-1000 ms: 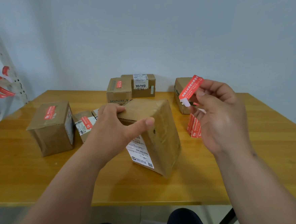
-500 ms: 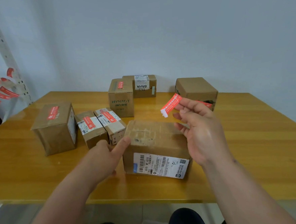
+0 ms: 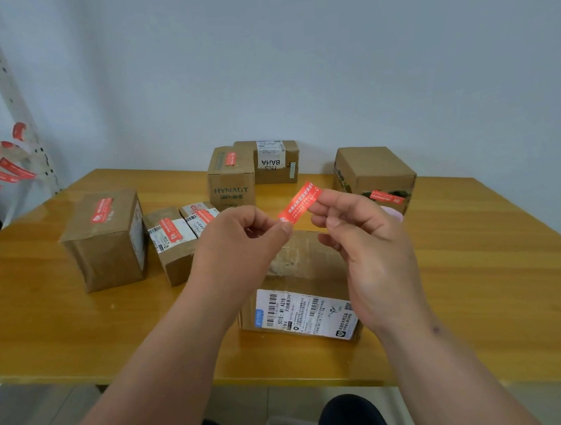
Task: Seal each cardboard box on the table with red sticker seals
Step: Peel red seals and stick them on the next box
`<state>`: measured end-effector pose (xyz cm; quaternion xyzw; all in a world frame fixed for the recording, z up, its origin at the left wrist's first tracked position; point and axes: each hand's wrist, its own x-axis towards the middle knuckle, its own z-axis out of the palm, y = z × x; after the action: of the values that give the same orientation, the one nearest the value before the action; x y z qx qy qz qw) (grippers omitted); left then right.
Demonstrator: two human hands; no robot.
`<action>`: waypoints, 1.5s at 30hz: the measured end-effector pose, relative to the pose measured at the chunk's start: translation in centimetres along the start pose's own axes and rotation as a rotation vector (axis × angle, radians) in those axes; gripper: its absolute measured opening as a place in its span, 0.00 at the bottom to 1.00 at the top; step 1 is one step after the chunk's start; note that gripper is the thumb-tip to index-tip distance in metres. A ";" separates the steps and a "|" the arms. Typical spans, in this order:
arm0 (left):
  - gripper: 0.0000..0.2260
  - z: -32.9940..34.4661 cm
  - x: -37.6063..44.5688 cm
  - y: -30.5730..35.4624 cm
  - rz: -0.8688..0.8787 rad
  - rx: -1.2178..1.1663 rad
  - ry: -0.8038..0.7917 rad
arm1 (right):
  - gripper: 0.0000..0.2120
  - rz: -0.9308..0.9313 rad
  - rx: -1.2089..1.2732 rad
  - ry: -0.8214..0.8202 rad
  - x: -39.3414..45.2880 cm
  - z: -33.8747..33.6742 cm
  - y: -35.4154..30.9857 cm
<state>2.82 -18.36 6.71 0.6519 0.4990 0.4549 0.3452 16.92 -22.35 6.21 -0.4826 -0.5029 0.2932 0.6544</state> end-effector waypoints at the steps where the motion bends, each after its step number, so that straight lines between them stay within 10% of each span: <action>1: 0.09 0.0 0.1 -0.1 -0.007 -0.011 0.000 | 0.15 0.005 0.003 -0.005 0.0 -0.1 0.1; 11: 0.08 -1.4 0.9 0.3 0.051 0.019 -0.003 | 0.02 0.058 -0.060 0.064 1.3 -0.4 0.1; 29: 0.07 -2.4 2.9 0.9 0.086 0.184 -0.204 | 0.09 0.080 -0.355 0.204 3.1 -2.1 0.0; 38: 0.08 -1.7 3.8 0.5 0.135 0.386 -0.317 | 0.37 0.072 -0.609 -0.032 2.0 -0.1 -1.2; 45: 0.08 -1.9 4.6 0.0 0.136 0.394 -0.293 | 0.09 0.034 -0.709 -0.046 3.0 -0.8 -0.1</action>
<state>1.47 -13.96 8.46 0.7976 0.4777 0.2716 0.2489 18.62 -20.00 7.44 -0.6812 -0.5802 0.1219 0.4295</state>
